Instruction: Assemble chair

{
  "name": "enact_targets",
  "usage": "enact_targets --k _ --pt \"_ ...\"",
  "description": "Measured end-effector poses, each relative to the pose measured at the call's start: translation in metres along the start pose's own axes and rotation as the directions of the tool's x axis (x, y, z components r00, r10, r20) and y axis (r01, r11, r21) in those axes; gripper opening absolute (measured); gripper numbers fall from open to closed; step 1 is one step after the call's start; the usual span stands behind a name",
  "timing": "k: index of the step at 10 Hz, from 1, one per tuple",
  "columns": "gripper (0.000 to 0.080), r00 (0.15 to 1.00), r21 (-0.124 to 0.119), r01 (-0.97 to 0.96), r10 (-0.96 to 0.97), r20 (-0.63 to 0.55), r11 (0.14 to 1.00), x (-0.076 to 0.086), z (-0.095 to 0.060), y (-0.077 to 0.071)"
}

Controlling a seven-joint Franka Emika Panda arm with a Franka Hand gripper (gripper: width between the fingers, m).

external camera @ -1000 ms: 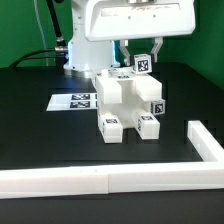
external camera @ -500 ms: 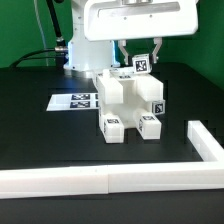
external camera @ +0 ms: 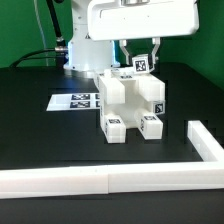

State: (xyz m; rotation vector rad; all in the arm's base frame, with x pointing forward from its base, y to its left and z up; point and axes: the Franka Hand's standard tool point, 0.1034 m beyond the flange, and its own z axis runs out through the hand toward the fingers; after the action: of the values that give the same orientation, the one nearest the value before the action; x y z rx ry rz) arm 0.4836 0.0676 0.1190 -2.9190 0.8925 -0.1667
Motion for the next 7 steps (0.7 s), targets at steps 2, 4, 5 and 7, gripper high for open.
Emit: enact_targets --k 2,4,5,7 --pt "0.0288 0.989 0.005 -0.147 0.147 0.004 0.989 -0.001 0.0001 -0.001" --pt "0.0288 0.966 0.009 -0.26 0.26 0.01 0.966 -0.0019 0.0001 -0.0019" --pt "0.0288 0.95 0.01 -0.312 0.312 0.013 0.95 -0.0025 0.0002 -0.0024" --pt "0.0288 0.902 0.013 -0.431 0.431 0.021 0.902 -0.0039 0.0003 -0.0037"
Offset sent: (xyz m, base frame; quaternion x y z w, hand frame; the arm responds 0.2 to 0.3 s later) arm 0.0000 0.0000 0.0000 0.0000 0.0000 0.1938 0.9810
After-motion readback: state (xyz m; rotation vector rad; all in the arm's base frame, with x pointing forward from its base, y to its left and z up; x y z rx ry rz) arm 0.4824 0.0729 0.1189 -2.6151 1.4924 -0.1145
